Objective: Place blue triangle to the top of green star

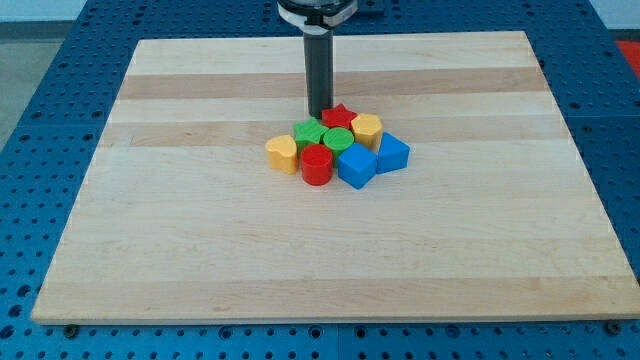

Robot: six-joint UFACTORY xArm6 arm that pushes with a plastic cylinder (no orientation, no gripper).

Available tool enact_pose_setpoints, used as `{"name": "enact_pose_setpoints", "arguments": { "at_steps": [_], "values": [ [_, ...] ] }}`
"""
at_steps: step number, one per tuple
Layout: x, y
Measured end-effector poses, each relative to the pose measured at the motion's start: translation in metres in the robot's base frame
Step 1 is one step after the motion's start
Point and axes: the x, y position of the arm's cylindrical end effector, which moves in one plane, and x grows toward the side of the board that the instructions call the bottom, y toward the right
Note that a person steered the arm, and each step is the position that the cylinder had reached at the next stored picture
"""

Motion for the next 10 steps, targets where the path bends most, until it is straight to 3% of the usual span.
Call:
{"name": "enact_pose_setpoints", "arguments": {
  "at_steps": [3, 5, 6, 8, 10],
  "values": [
    [0.000, 0.201],
    [0.131, 0.187],
    [0.145, 0.141],
    [0.090, 0.103],
    [0.089, 0.097]
  ]
}}
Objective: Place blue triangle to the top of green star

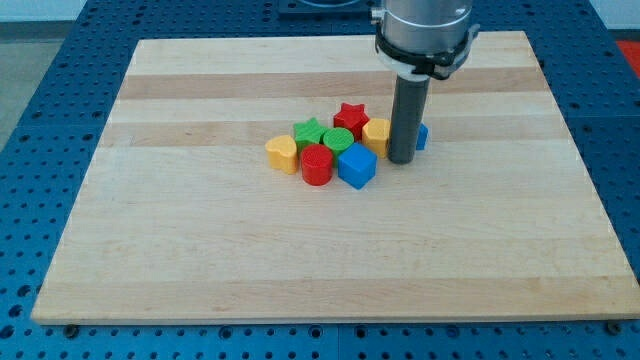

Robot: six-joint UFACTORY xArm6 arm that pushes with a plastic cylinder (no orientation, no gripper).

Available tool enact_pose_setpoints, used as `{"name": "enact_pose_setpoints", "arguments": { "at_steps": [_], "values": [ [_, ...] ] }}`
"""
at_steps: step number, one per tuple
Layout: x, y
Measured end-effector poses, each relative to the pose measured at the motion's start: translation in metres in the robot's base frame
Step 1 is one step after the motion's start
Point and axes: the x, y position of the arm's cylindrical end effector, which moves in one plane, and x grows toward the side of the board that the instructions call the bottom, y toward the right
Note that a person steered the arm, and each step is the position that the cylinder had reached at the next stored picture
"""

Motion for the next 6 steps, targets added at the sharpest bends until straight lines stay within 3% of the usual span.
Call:
{"name": "enact_pose_setpoints", "arguments": {
  "at_steps": [1, 4, 5, 6],
  "values": [
    [0.021, 0.012],
    [-0.065, 0.026],
    [-0.038, 0.036],
    [-0.030, 0.093]
  ]
}}
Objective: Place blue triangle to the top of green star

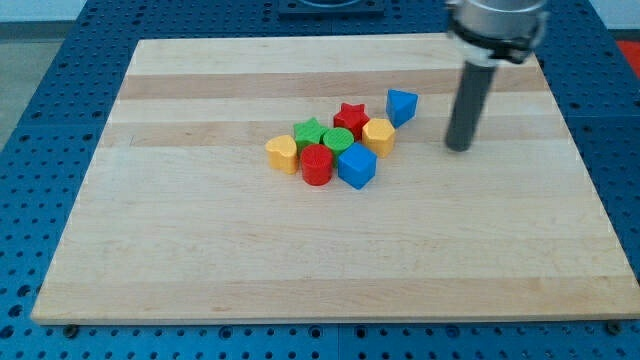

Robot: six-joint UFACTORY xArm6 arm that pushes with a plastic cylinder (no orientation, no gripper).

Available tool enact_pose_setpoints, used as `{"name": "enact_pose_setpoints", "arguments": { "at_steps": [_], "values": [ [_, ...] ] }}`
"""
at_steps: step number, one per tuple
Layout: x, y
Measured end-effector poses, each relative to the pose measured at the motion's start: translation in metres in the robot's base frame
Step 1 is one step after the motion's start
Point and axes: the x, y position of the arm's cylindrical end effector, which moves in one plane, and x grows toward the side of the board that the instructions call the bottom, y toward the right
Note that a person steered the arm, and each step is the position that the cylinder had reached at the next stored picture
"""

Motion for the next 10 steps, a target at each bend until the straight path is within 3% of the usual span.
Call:
{"name": "enact_pose_setpoints", "arguments": {
  "at_steps": [1, 2, 3, 5, 8, 10],
  "values": [
    [-0.034, 0.017],
    [-0.043, -0.019],
    [-0.046, -0.059],
    [-0.055, -0.064],
    [-0.063, -0.137],
    [-0.089, -0.115]
  ]
}}
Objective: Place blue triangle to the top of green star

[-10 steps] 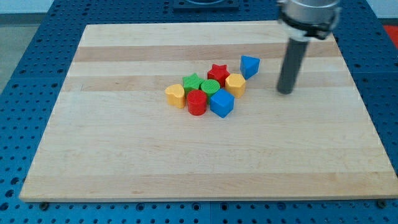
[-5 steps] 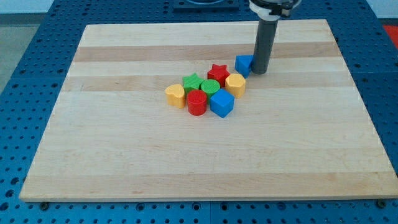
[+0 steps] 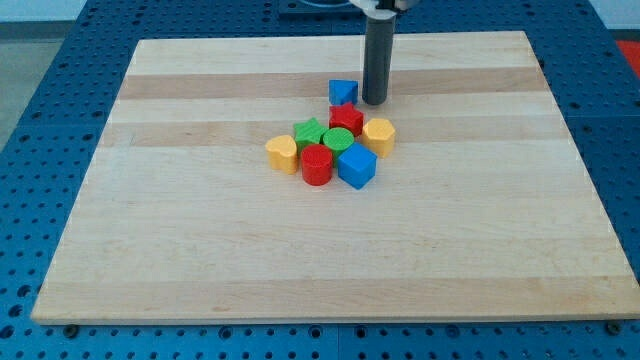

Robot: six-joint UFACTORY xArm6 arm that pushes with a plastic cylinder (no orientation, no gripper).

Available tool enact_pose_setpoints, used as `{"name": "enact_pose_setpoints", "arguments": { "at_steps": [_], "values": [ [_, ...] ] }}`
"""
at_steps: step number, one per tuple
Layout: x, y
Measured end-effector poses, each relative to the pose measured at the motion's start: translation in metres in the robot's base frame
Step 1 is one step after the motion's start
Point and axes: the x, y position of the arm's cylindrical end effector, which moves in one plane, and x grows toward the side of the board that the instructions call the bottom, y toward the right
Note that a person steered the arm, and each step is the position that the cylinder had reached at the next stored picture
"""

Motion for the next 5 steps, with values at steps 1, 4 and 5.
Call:
{"name": "enact_pose_setpoints", "arguments": {
  "at_steps": [1, 4, 5],
  "values": [
    [-0.008, -0.004],
    [-0.008, -0.060],
    [-0.008, -0.033]
  ]
}}
